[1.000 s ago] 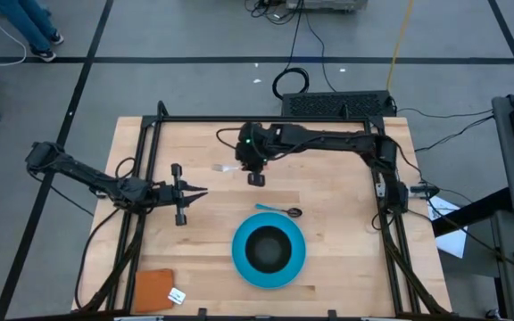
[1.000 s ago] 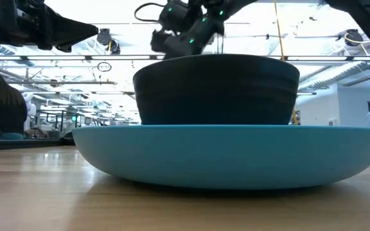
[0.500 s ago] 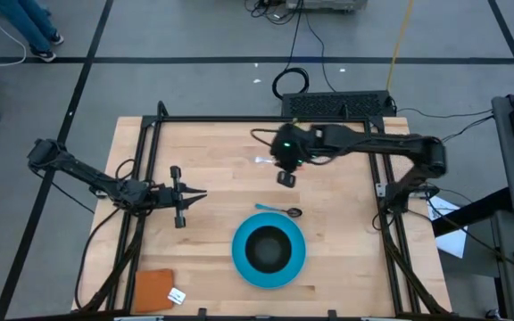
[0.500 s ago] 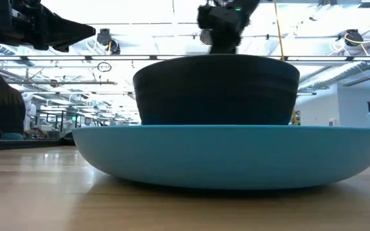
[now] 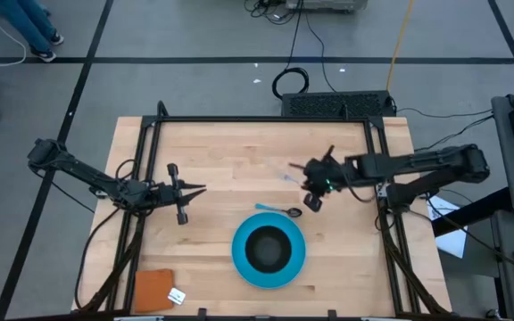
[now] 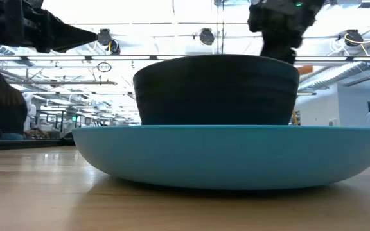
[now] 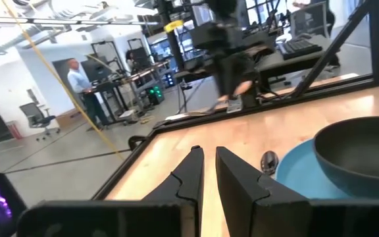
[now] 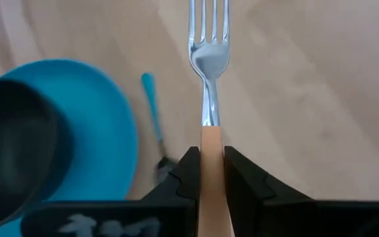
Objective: Set table place
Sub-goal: Put the pink fork on the right side of the plate on the table
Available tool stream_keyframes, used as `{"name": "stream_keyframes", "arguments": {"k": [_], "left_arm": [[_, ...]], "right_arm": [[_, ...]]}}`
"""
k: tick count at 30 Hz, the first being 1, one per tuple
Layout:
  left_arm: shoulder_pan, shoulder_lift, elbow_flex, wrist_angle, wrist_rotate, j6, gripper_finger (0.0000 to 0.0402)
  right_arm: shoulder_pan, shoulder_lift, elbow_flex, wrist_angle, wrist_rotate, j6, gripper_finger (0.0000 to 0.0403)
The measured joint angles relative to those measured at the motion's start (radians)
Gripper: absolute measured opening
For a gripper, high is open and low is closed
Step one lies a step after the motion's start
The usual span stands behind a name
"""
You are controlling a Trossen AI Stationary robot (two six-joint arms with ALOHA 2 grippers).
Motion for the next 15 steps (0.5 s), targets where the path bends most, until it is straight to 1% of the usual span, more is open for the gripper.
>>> {"name": "stream_keyframes", "arguments": {"k": [6, 15], "left_arm": [[0.000, 0.000, 0.000, 0.014, -0.004, 0.018, 0.0047], [0.000, 0.000, 0.000, 0.007, -0.004, 0.018, 0.0047]], "right_arm": [[0.152, -0.021, -0.061, -0.018, 0.092, 0.212, 0.0030], [0.377, -0.022, -0.066, -0.128, 0.243, 0.582, 0.0030]]}}
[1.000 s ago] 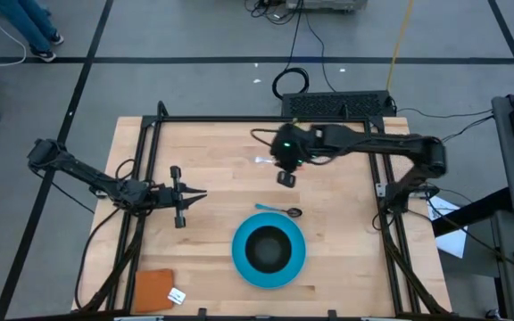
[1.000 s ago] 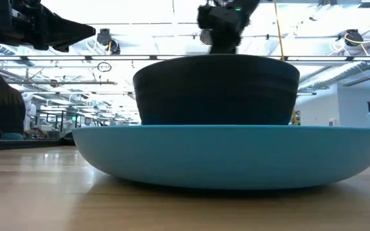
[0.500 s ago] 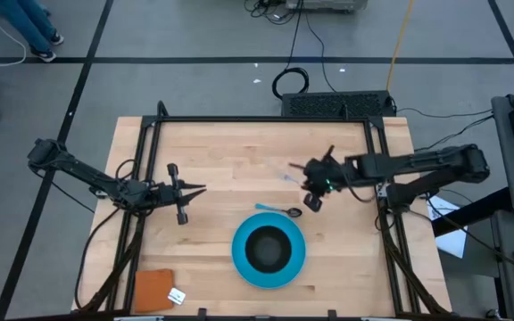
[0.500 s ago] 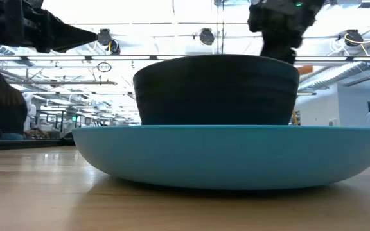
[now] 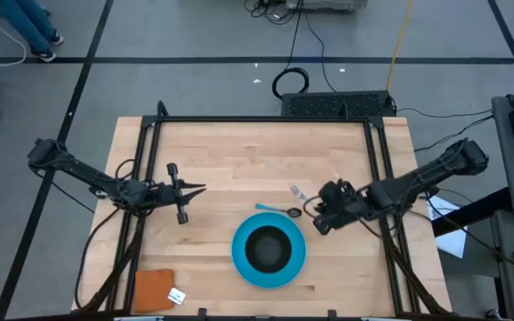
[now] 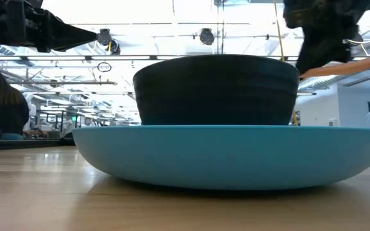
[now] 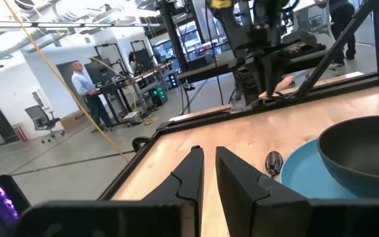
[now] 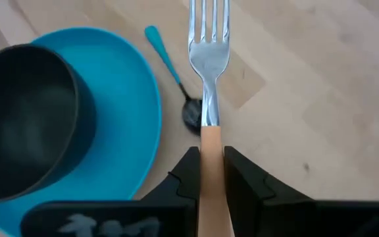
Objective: Set table place
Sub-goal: Put the pink fork on the right side of the plate on the table
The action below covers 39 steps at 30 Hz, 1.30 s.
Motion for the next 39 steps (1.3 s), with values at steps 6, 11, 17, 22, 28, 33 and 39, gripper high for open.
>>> {"name": "stream_keyframes", "arguments": {"k": [6, 11, 17, 22, 28, 33, 39], "left_arm": [[0.000, 0.000, 0.000, 0.007, -0.001, 0.029, 0.0047], [0.000, 0.000, 0.000, 0.017, -0.039, 0.034, 0.0047], [0.000, 0.000, 0.000, 0.017, -0.042, 0.031, 0.0047], [0.000, 0.000, 0.000, 0.035, -0.043, 0.071, 0.0047], [0.000, 0.000, 0.000, 0.094, -0.043, 0.137, 0.0047], [0.000, 0.000, 0.000, 0.144, -0.043, 0.211, 0.0047], [0.001, 0.000, 0.000, 0.180, -0.043, 0.326, 0.0047]], "right_arm": [[0.119, 0.030, 0.000, -0.020, 0.056, 0.167, 0.0030], [0.191, 0.088, 0.000, -0.025, 0.066, 0.264, 0.0030], [0.272, 0.172, 0.000, -0.056, 0.067, 0.441, 0.0030], [0.330, 0.246, 0.000, -0.056, 0.074, 0.621, 0.0030], [0.376, 0.324, 0.000, -0.054, 0.092, 0.856, 0.0030], [0.381, 0.378, 0.000, -0.028, 0.093, 1.011, 0.0030], [0.346, 0.459, 0.001, 0.138, 0.089, 1.019, 0.0030]]}}
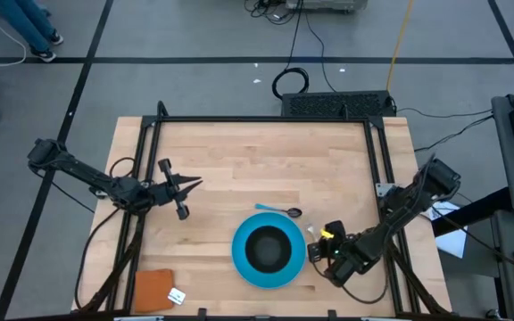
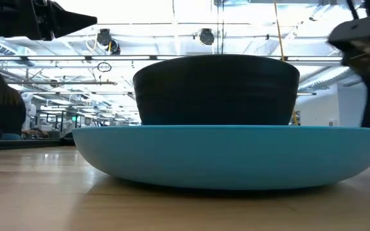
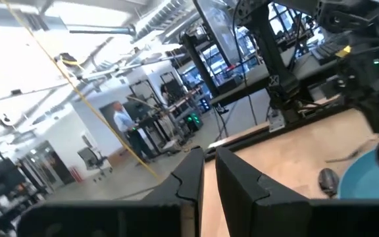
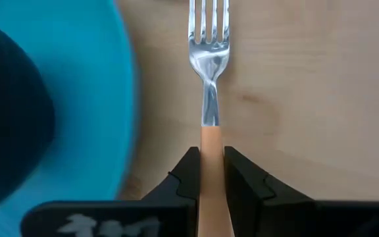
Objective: Set table place
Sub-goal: Put the pink fork on the right side of the plate on the table
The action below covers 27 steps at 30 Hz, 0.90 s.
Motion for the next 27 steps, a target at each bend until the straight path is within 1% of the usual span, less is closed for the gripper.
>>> {"name": "stream_keyframes", "arguments": {"k": [6, 11, 14, 17, 24, 27], "left_arm": [[0.003, 0.000, 0.000, 0.047, -0.007, 0.107, 0.0047], [0.003, 0.000, 0.000, 0.120, -0.007, 0.147, 0.0047], [0.003, 0.000, 0.000, 0.124, -0.007, 0.164, 0.0047], [0.003, 0.000, 0.000, 0.125, -0.006, 0.171, 0.0047], [0.003, 0.000, 0.000, 0.124, 0.000, 0.154, 0.0047], [0.003, 0.000, 0.000, 0.123, 0.000, 0.138, 0.0047]], "right_arm": [[-0.004, 0.086, 0.003, 0.078, 0.019, 0.017, 0.0030], [0.002, 0.108, 0.006, 0.068, 0.036, 0.025, 0.0030], [0.002, 0.109, 0.005, 0.072, 0.067, 0.025, 0.0030], [0.001, 0.110, 0.003, 0.073, 0.080, 0.025, 0.0030], [0.002, 0.112, 0.002, -0.010, 0.092, 0.017, 0.0030], [0.002, 0.113, 0.001, -0.016, 0.091, -0.002, 0.0032]]}}
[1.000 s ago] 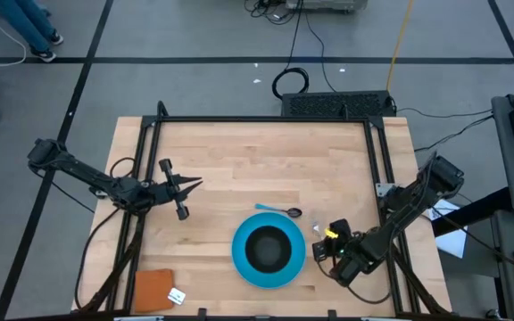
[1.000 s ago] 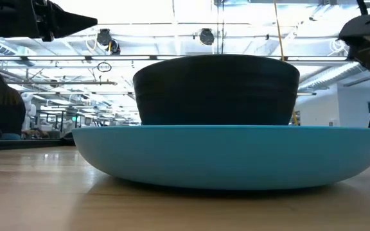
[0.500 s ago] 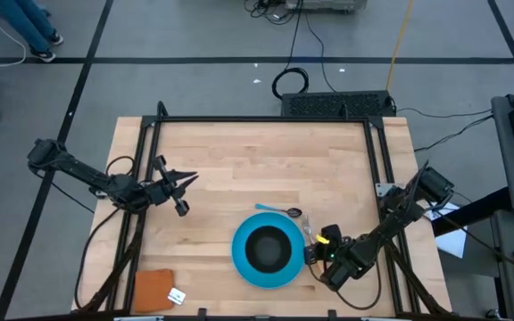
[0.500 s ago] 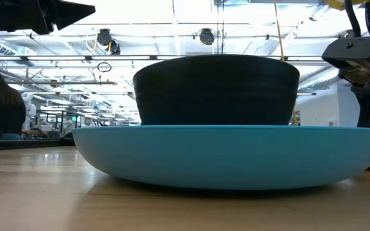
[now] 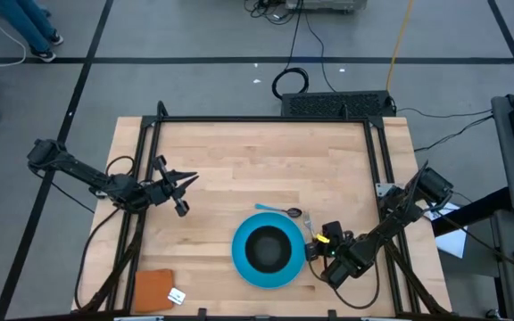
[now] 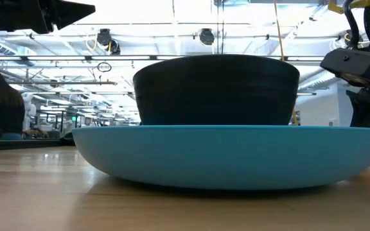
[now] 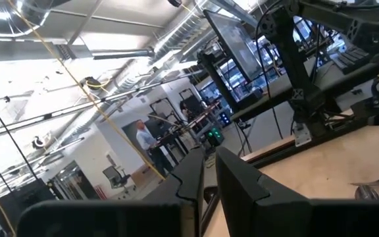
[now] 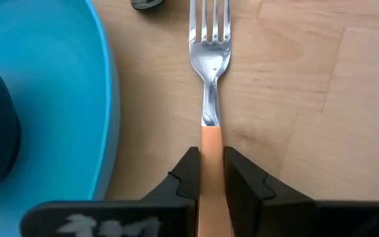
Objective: Set table place
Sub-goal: Put the pink fork on the right side of the plate on the table
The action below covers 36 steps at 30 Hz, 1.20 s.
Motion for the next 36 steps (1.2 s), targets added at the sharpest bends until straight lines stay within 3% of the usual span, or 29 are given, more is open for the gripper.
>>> {"name": "stream_keyframes", "arguments": {"k": [7, 26, 36], "left_arm": [[0.000, 0.000, 0.000, -0.005, 0.000, -0.049, 0.0047], [0.000, 0.000, 0.000, -0.026, -0.003, -0.072, 0.0047], [0.000, 0.000, 0.000, -0.031, -0.006, -0.077, 0.0047]], "right_arm": [[0.011, 0.001, 0.000, 0.004, -0.011, -0.009, 0.0075], [0.019, -0.064, -0.003, -0.076, -0.009, -0.083, 0.0090], [0.019, -0.180, -0.003, -0.155, 0.095, -0.177, 0.0176]]}}
